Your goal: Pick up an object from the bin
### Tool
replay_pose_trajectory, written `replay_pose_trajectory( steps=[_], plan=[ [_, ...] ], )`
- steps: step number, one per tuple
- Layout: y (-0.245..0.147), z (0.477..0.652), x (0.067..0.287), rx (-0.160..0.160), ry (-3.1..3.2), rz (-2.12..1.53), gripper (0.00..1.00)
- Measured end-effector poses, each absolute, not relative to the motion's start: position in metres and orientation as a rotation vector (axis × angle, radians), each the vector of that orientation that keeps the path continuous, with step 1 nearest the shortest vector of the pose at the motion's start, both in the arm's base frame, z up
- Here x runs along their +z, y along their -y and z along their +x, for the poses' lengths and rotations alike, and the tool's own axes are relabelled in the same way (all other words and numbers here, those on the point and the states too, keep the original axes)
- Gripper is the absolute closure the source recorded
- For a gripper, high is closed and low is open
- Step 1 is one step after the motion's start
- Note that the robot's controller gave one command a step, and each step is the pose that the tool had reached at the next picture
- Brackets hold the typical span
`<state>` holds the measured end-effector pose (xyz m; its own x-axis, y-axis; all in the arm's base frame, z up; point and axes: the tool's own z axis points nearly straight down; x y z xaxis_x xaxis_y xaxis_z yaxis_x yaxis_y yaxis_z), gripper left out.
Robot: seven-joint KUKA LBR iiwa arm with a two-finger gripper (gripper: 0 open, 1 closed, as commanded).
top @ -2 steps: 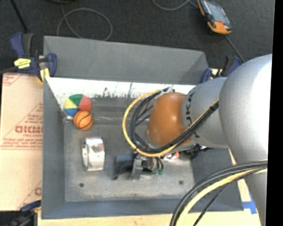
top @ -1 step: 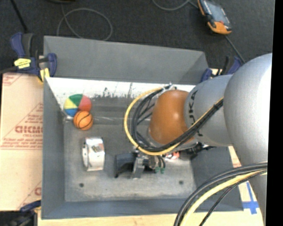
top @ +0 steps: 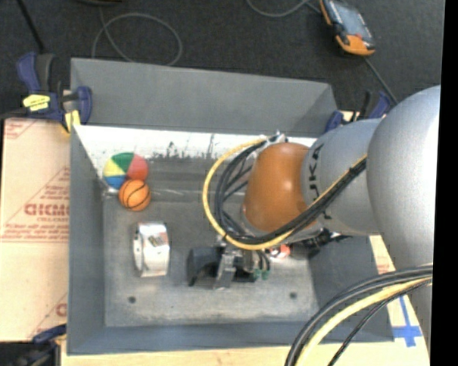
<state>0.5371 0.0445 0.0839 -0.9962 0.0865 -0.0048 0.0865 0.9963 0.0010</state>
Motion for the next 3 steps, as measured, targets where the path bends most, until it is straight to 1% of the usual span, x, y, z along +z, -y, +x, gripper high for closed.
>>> replay_pose_trajectory(
  steps=[2, 3],
  plan=[
    [-0.044, 0.534, 0.097, -0.001, -3.145, 0.135, 1.0],
    [-0.044, 0.533, 0.119, -0.003, -3.151, 0.135, 1.0]
  ],
)
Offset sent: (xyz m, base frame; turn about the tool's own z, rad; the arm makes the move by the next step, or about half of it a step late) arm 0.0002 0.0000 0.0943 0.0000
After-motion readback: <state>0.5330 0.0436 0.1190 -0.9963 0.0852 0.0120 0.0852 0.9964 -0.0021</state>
